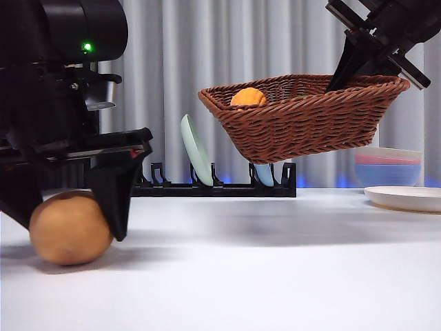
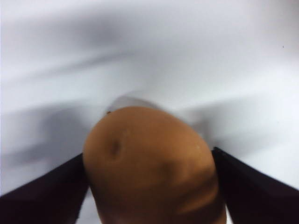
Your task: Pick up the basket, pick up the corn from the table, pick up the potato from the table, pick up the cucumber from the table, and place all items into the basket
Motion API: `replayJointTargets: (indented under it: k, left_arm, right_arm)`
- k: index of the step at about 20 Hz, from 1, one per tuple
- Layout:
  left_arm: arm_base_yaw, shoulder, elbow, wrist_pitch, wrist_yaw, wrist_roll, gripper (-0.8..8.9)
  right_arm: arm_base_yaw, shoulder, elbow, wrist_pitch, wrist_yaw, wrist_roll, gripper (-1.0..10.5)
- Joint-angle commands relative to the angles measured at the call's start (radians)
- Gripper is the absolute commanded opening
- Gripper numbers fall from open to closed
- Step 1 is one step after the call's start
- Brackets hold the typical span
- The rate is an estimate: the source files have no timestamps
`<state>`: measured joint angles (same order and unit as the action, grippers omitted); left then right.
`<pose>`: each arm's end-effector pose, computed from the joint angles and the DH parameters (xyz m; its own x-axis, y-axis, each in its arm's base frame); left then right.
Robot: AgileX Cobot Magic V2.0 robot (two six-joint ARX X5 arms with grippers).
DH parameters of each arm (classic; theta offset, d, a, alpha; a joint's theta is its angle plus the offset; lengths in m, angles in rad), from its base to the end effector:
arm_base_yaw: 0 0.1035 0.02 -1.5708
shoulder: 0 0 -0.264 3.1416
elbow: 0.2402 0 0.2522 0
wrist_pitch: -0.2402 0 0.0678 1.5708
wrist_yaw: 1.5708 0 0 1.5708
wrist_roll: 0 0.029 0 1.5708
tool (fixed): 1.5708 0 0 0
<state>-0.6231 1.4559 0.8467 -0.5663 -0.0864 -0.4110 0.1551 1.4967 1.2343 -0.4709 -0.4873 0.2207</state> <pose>0.2144 -0.1510 0.1856 0.3619 -0.1538 -0.9194 0.2088 0.9746 -0.0808 0.3160 0.0632 0.2986 0.5763 0.5640 -0.5914 -0.3238 0.8220 0.4684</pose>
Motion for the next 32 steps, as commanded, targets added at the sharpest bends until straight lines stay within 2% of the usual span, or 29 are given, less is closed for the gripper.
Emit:
replayJointTargets:
  k: [1,3,7,8,10,12,15,20,24,27,28,29,30,31,32]
  left_arm:
    - [-0.006,-0.005,-0.008,-0.009,-0.003,0.036,-0.09]
    - [-0.007,-0.051,-0.008,-0.032,0.045,0.043,-0.09]
    - [-0.040,-0.308,-0.002,-0.116,0.306,0.040,-0.08]
    - [-0.049,-0.385,0.014,-0.102,0.336,0.020,-0.08]
    - [-0.068,-0.485,0.082,-0.014,0.268,0.011,-0.09]
    - [-0.071,-0.479,0.175,0.072,0.193,0.035,-0.09]
    - [-0.060,-0.355,0.333,0.136,0.170,0.101,-0.09]
    - [-0.049,-0.050,0.622,0.118,0.161,0.243,-0.09]
    - [-0.013,0.192,0.809,0.032,0.161,0.259,-0.08]
    - [-0.007,0.299,0.841,-0.007,0.146,0.259,-0.08]
    - [-0.007,0.311,0.841,-0.018,0.138,0.261,0.14]
    - [-0.007,0.319,0.841,-0.031,0.140,0.266,1.69]
    - [-0.008,0.321,0.841,-0.034,0.140,0.267,4.65]
    - [-0.011,0.321,0.841,-0.032,0.138,0.266,6.68]
    - [-0.013,0.321,0.842,-0.033,0.140,0.266,6.65]
  right_arm:
    - [0.002,0.000,0.011,0.021,-0.012,0.014,-0.1]
    - [0.003,0.000,0.011,0.021,-0.012,0.014,-0.1]
    - [0.005,0.000,0.011,0.014,-0.011,0.014,-0.1]
    - [0.011,0.000,0.011,0.014,-0.010,0.014,-0.1]
    - [0.032,0.001,0.011,0.014,-0.009,0.016,-0.1]
    - [0.058,0.002,0.011,0.014,-0.009,0.018,-0.1]
    - [0.102,0.003,0.011,0.013,-0.009,0.018,-0.1]
    - [0.157,0.003,0.011,-0.003,-0.010,0.022,-0.1]
    - [0.186,0.003,0.011,-0.032,-0.010,0.021,-0.1]
    - [0.188,0.003,0.011,-0.035,-0.010,0.022,-0.1]
    - [0.188,0.003,0.011,-0.035,-0.010,0.022,-0.1]
    - [0.188,0.003,0.011,-0.035,-0.011,0.021,-0.1]
    - [0.188,0.003,0.011,-0.036,-0.011,0.021,-0.1]
    - [0.188,0.003,0.011,-0.036,-0.011,0.021,-0.1]
    - [0.188,0.003,0.011,-0.036,-0.011,0.022,-0.1]
